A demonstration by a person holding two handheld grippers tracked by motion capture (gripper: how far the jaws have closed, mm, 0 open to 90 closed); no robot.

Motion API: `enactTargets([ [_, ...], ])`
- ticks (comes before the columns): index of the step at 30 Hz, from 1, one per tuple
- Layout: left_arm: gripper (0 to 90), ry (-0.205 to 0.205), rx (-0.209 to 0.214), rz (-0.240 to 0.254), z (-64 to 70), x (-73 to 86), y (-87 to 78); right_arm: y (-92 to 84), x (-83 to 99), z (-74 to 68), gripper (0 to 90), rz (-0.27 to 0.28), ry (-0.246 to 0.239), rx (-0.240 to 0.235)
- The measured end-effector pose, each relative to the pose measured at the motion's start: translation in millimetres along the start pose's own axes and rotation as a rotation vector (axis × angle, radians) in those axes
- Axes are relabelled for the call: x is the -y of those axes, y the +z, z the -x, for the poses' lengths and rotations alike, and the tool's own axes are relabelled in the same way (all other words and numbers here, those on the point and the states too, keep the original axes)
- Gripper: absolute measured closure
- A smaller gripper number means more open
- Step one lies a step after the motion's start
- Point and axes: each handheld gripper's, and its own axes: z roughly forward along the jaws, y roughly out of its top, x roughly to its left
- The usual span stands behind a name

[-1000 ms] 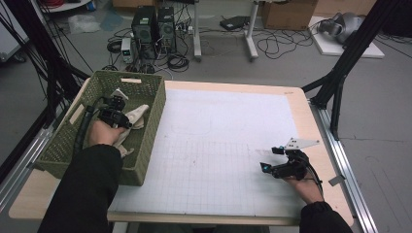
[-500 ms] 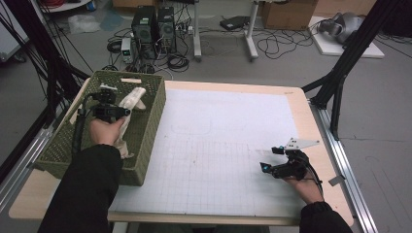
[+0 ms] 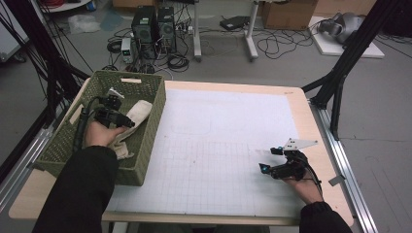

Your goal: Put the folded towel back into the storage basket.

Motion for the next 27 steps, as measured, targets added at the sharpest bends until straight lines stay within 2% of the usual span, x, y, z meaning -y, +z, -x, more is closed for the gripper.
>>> enactTargets([
  [2, 50.6, 0.03, 0.004, -0.039, 1.5, 1.7, -0.2, 0.3, -0.1, -0.2, 11.9, -0.001, 0.0, 0.001],
  [4, 49.3, 0.053, 0.029, -0.053, 4.0, 3.3, 0.2, 0.3, -0.2, -0.3, 11.9, 0.0, -0.001, 0.0],
  [8, 47.9, 0.121, -0.014, -0.119, 11.3, 4.9, 8.7, 0.3, -0.9, -0.2, 11.9, 0.003, -0.003, -0.001],
  [10, 57.1, 0.149, -0.048, -0.147, 13.7, 5.8, 12.9, 0.4, -0.9, -0.5, 12.0, 0.002, -0.002, -0.003],
  [11, 70.2, 0.156, -0.052, -0.158, 13.9, 6.4, 14.7, 0.6, -0.9, -0.6, 11.9, 0.0, -0.002, -0.004],
  [12, 78.8, 0.142, -0.063, -0.16, 14.1, 6.3, 16.2, 1.0, -0.8, -0.5, 11.9, 0.0, -0.004, -0.002],
  [13, 82.4, 0.124, -0.065, -0.158, 13.1, 5.8, 17.2, 1.1, -0.9, -0.4, 12.0, -0.001, -0.005, -0.003],
  [17, 82.6, -0.002, -0.025, -0.072, 7.5, 2.0, 19.5, 2.3, -1.0, -1.0, 12.0, -0.002, -0.008, -0.007],
  [18, 82.1, -0.026, -0.011, -0.054, 7.4, 1.4, 21.1, 2.6, -1.1, -1.4, 12.0, -0.006, -0.005, -0.01],
  [20, 78.6, -0.042, 0.011, -0.054, 7.3, 0.7, 23.6, 3.4, -1.1, -1.3, 12.0, -0.007, -0.01, -0.012],
  [23, 68.5, -0.017, 0.018, -0.045, 8.0, 1.0, 20.1, 3.3, -1.0, -0.6, 12.0, -0.007, -0.011, -0.013],
  [27, 56.9, 0.035, -0.004, -0.036, 9.2, 1.4, 5.8, 3.8, -0.7, -0.6, 12.0, -0.01, -0.009, -0.016],
])
